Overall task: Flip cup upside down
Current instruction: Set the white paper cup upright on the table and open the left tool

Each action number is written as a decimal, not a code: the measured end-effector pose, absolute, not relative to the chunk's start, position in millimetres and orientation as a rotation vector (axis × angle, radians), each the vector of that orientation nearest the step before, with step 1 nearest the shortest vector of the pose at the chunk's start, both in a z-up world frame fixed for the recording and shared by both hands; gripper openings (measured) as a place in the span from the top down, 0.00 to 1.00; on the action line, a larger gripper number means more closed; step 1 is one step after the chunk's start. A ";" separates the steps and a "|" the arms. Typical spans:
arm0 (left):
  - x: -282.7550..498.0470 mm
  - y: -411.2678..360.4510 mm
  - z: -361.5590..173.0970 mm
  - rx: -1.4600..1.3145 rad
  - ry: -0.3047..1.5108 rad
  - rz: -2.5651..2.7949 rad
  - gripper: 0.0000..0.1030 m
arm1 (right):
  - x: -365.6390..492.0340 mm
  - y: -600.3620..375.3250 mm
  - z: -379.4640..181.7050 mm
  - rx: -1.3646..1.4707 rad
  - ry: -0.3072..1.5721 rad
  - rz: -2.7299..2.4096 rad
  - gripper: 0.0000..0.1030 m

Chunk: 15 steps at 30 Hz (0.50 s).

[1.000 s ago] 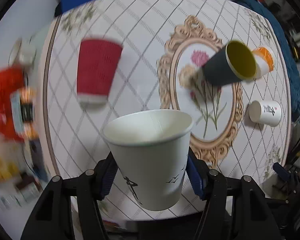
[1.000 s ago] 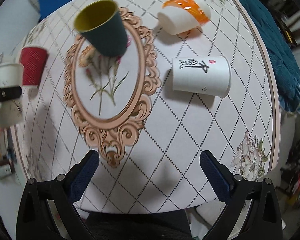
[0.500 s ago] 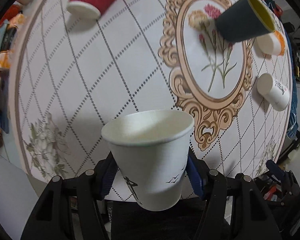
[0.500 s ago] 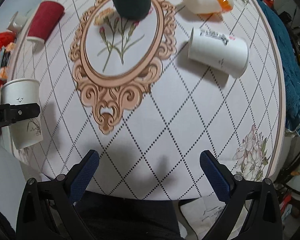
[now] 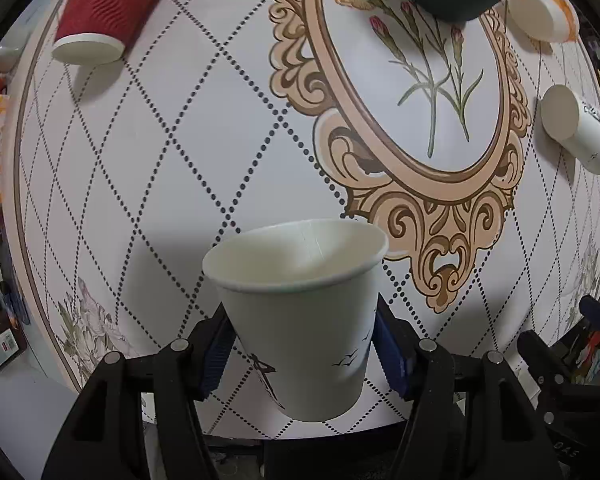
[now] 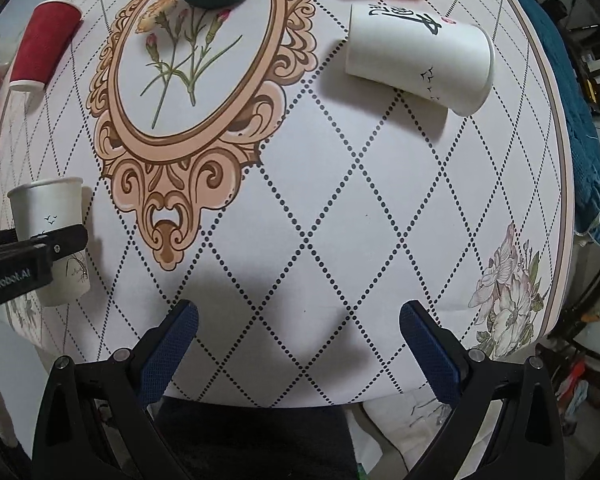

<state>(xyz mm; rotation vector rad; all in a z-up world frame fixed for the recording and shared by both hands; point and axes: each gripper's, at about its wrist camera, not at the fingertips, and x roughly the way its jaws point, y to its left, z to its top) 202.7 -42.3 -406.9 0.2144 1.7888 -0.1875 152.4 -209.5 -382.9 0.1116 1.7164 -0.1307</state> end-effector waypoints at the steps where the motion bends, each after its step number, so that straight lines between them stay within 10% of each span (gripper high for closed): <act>1: 203.3 -44.0 -408.9 0.213 1.793 -0.192 0.39 | 152.8 -210.4 -383.4 0.113 1.716 -0.134 0.01; 9: 209.5 -41.5 -418.3 0.169 1.805 -0.183 0.39 | 160.9 -214.2 -383.7 0.135 1.708 -0.156 0.01; 15: 219.2 -24.3 -429.0 0.151 1.825 -0.175 0.16 | 163.9 -217.9 -382.0 0.144 1.701 -0.168 0.01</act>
